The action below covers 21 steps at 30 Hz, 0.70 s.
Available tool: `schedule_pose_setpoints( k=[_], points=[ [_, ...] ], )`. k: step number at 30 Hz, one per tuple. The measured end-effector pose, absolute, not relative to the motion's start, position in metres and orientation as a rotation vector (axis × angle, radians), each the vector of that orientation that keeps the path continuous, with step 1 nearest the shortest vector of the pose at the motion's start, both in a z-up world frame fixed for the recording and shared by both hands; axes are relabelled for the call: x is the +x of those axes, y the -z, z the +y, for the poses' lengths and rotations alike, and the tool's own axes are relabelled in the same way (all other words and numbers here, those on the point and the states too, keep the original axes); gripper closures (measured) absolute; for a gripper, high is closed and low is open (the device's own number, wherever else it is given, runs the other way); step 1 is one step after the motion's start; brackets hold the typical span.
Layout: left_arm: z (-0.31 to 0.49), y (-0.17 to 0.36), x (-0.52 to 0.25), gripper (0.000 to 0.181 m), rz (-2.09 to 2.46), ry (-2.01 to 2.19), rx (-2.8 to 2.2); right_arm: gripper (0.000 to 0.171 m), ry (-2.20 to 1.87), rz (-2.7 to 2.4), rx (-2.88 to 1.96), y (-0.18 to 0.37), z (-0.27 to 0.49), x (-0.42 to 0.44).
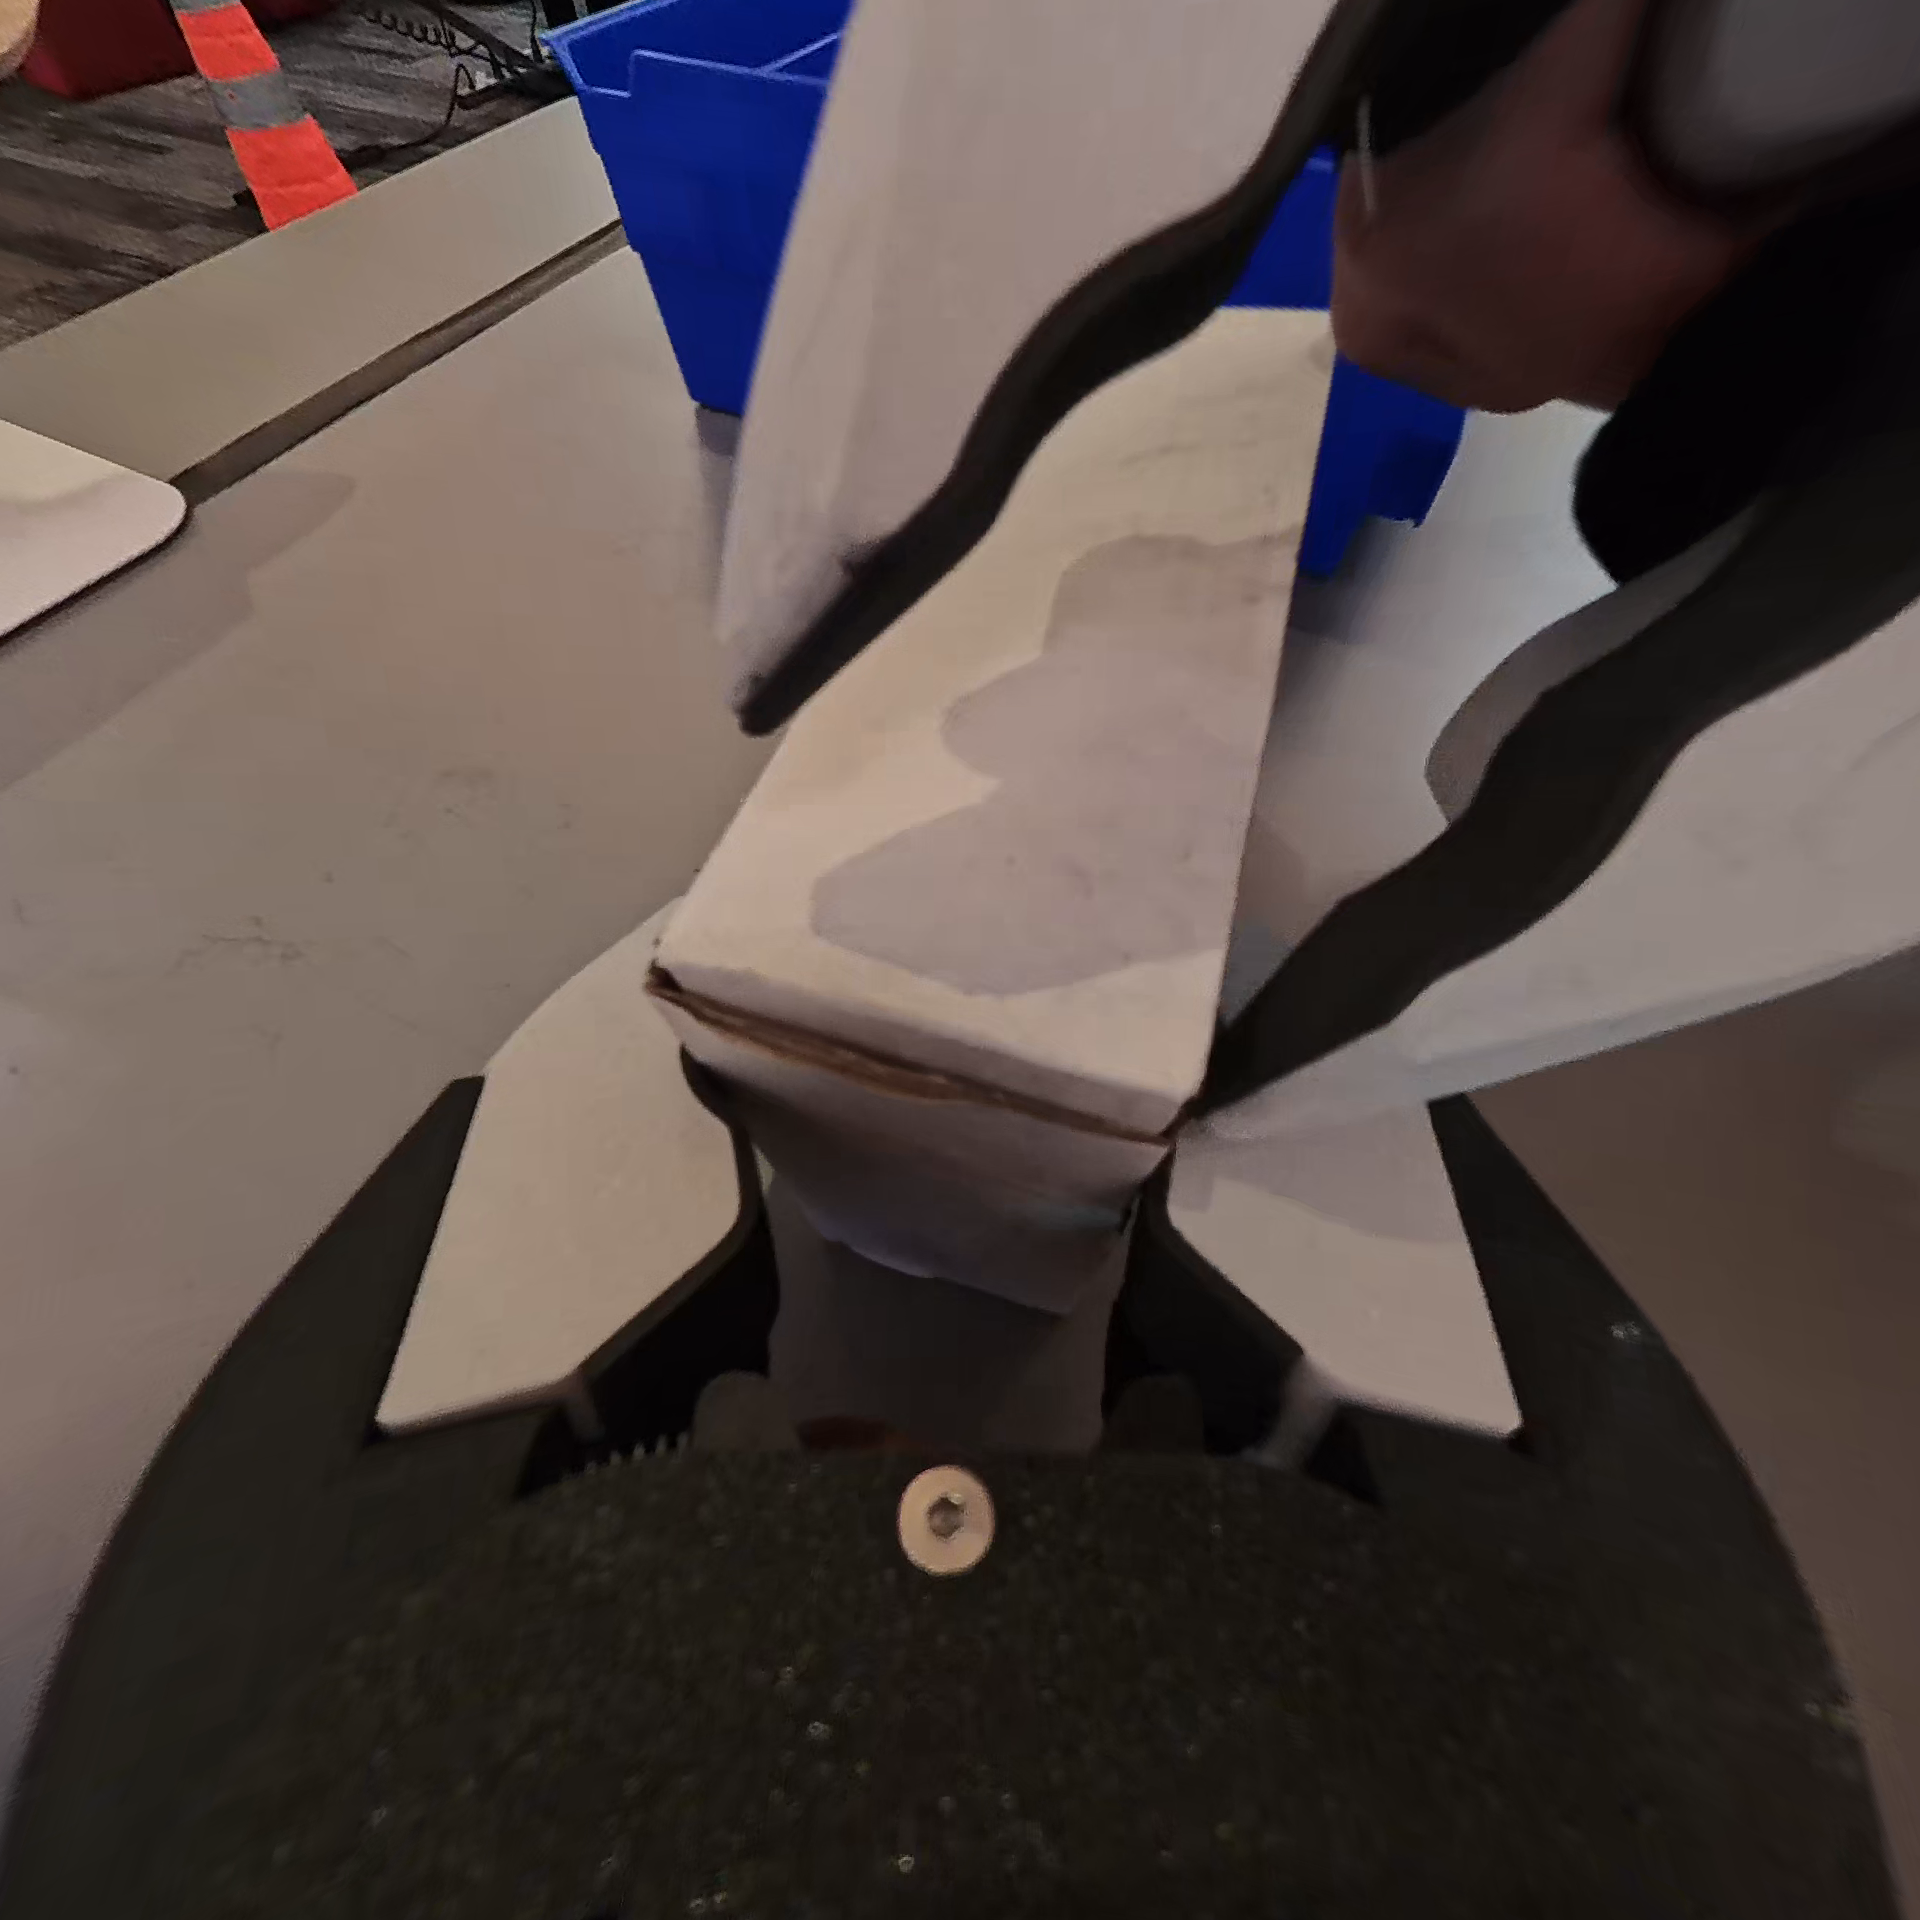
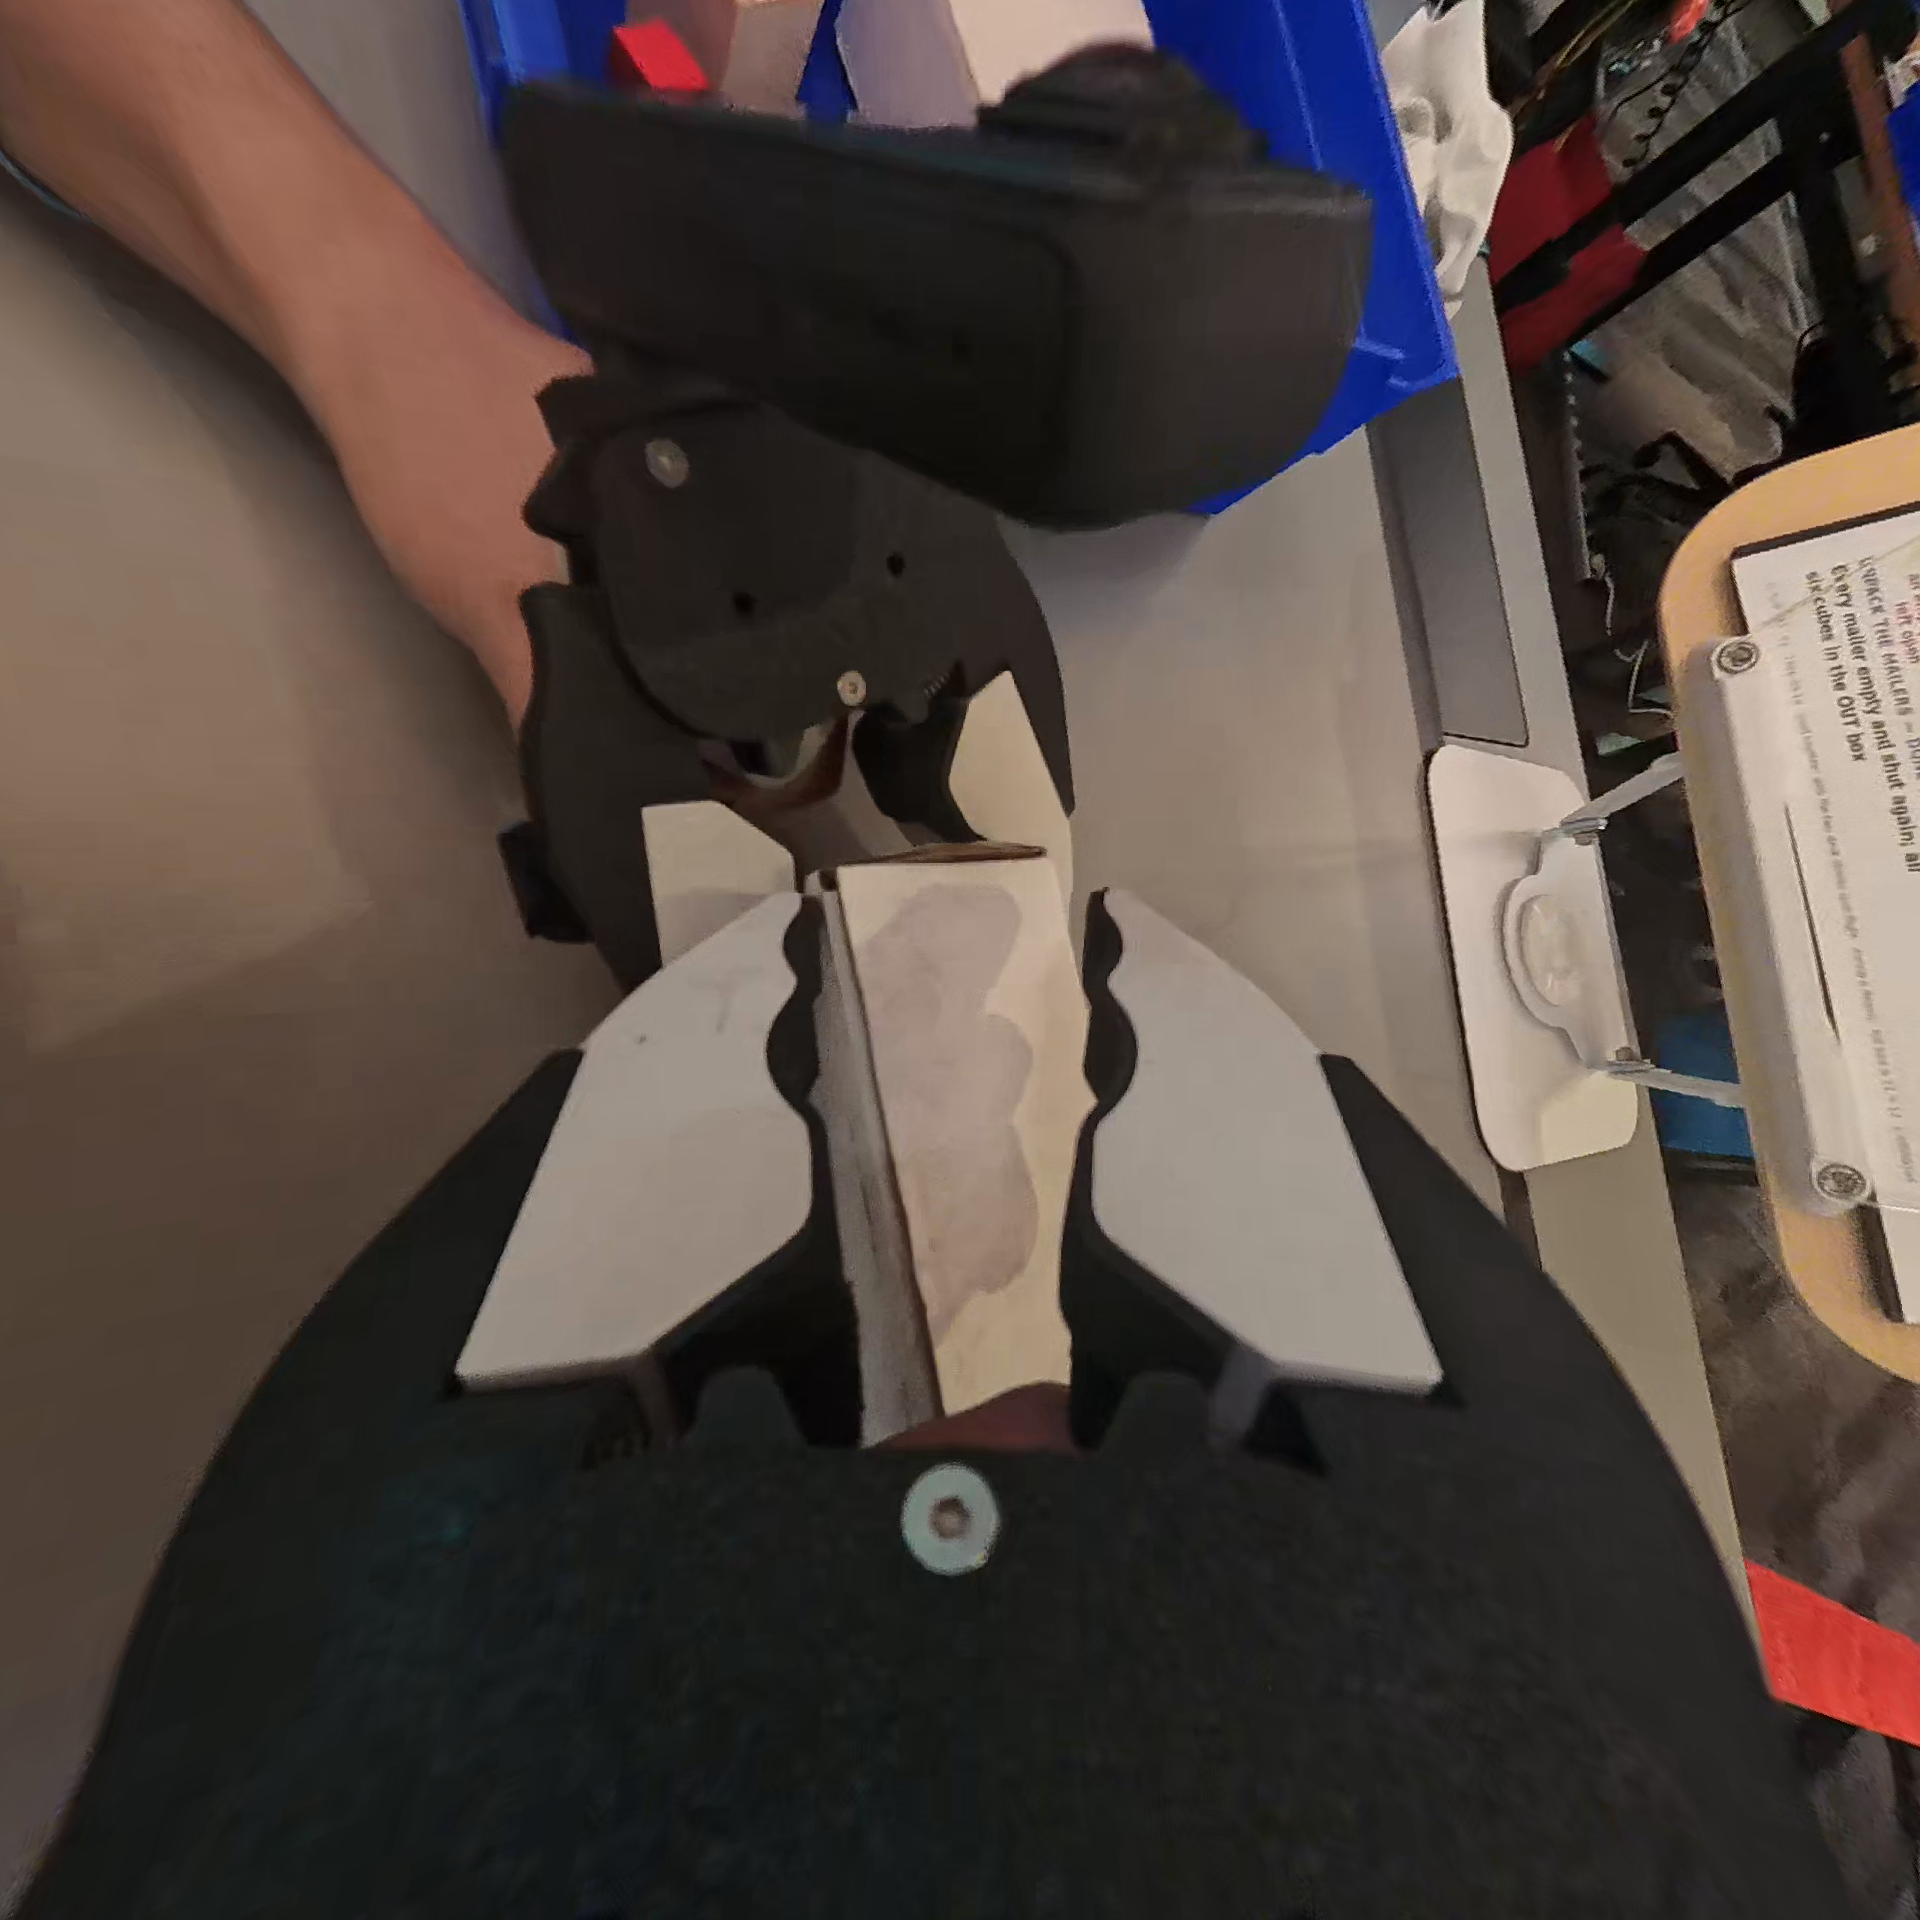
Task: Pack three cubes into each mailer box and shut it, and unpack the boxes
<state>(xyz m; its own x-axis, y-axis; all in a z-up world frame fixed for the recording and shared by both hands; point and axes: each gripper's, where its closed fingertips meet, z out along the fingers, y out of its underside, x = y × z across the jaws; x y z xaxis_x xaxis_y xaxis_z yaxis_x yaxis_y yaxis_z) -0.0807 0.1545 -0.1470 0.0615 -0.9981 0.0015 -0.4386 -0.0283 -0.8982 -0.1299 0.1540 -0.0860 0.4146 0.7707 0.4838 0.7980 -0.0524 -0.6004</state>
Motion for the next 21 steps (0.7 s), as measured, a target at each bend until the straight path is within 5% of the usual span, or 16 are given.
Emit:
schedule_pose_setpoints(
  k=[13,21],
  points=[
    [0.153,0.148,-0.080,0.099,1.487,0.896,-1.560,0.113,0.215,-1.284,-1.739,0.058,0.163,-0.122],
    [0.152,0.148,-0.080,0.099,1.496,0.901,-1.556,0.122,0.326,-1.343,-1.751,0.070,0.142,-0.105]
  ],
)
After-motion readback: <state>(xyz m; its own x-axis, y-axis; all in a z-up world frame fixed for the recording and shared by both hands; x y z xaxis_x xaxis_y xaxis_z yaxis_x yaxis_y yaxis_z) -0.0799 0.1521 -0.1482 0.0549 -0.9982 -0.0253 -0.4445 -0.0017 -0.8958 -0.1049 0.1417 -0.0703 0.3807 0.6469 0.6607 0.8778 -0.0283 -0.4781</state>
